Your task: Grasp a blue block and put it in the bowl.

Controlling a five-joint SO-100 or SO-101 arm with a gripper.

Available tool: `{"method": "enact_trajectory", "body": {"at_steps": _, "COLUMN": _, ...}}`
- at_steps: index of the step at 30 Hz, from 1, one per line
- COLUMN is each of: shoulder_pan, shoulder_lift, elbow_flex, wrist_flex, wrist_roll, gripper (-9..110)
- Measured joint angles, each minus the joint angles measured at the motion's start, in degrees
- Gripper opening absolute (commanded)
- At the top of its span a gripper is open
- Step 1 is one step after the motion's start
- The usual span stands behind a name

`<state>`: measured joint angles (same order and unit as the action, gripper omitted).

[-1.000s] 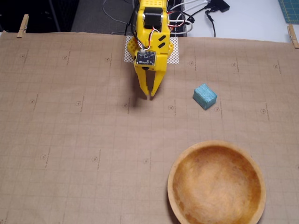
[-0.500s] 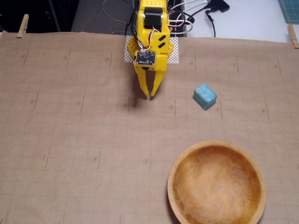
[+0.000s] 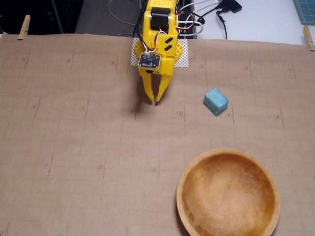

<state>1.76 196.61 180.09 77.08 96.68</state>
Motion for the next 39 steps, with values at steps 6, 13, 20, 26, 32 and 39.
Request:
{"method": "enact_trajectory", "body": {"at_steps": 6, "shoulder_pan": -3.52, "shoulder_lift": 0.00, "elbow_flex": -3.08, "wrist_flex": -5.54, "wrist_roll": 0.00, "gripper": 2}}
{"method": "enact_trajectory", "body": {"at_steps": 13, "shoulder_pan": -4.83, "shoulder_lift": 0.00, "elbow_flex": -8.70, "wrist_flex": -6.50, "wrist_roll": 0.00, "gripper": 2}}
{"method": "enact_trajectory", "body": {"at_steps": 20, "shoulder_pan": -4.83, "shoulder_lift": 0.00, "elbow_flex": -14.33, "wrist_flex": -6.50, "wrist_roll": 0.00, "gripper": 2}}
{"method": "enact_trajectory", "body": {"at_steps": 26, "shoulder_pan": -8.79, "shoulder_lift": -8.61, "elbow_flex": -20.21, "wrist_flex": -7.12, "wrist_roll": 0.00, "gripper": 2}}
{"method": "enact_trajectory", "body": {"at_steps": 32, "shoulder_pan": -17.23, "shoulder_lift": -17.58, "elbow_flex": -27.60, "wrist_flex": -7.12, "wrist_roll": 0.00, "gripper": 2}}
{"method": "enact_trajectory", "body": {"at_steps": 39, "shoulder_pan": -24.96, "shoulder_lift": -21.18, "elbow_flex": -30.23, "wrist_flex": -7.12, "wrist_roll": 0.00, "gripper": 13}}
